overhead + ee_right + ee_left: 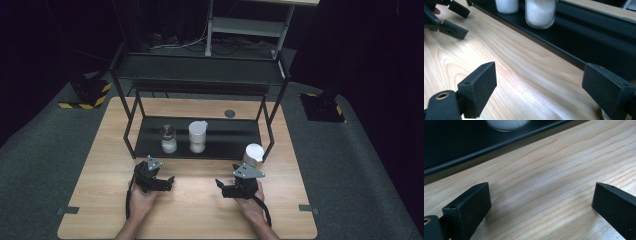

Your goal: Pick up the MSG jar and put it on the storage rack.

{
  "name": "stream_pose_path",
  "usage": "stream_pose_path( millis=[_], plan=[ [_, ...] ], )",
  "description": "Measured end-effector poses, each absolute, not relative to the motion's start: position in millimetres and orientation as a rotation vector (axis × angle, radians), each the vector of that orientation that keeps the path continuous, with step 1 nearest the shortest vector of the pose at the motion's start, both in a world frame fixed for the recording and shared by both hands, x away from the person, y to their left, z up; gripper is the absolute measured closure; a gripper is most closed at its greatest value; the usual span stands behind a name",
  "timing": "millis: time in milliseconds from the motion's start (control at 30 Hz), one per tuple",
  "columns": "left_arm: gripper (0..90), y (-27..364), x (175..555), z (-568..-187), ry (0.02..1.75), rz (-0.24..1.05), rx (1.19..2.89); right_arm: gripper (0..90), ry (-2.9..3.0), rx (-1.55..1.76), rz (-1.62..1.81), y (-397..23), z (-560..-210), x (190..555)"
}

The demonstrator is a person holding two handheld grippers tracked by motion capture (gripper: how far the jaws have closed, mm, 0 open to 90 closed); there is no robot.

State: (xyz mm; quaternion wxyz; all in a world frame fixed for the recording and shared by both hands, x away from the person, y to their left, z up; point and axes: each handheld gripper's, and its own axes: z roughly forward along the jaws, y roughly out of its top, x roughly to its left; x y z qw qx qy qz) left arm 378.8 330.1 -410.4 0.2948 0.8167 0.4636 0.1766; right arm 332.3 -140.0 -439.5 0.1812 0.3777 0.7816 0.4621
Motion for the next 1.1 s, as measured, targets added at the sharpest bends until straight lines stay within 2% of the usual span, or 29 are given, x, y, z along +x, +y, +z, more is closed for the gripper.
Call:
stream_pose_path(
  millis=[700, 1100],
  plan=[
    [2.1, 329.9, 378.7, -410.4, 1.237, 0.47, 2.172, 12.0, 2.19, 1.141, 1.275, -164.9, -449.5, 318.5],
    [2.1, 329.9, 378.6, -410.5, 1.237, 0.469, 2.172, 12.1, 2.19, 1.17, 1.261, -165.8, -451.0, 318.9]
  ],
)
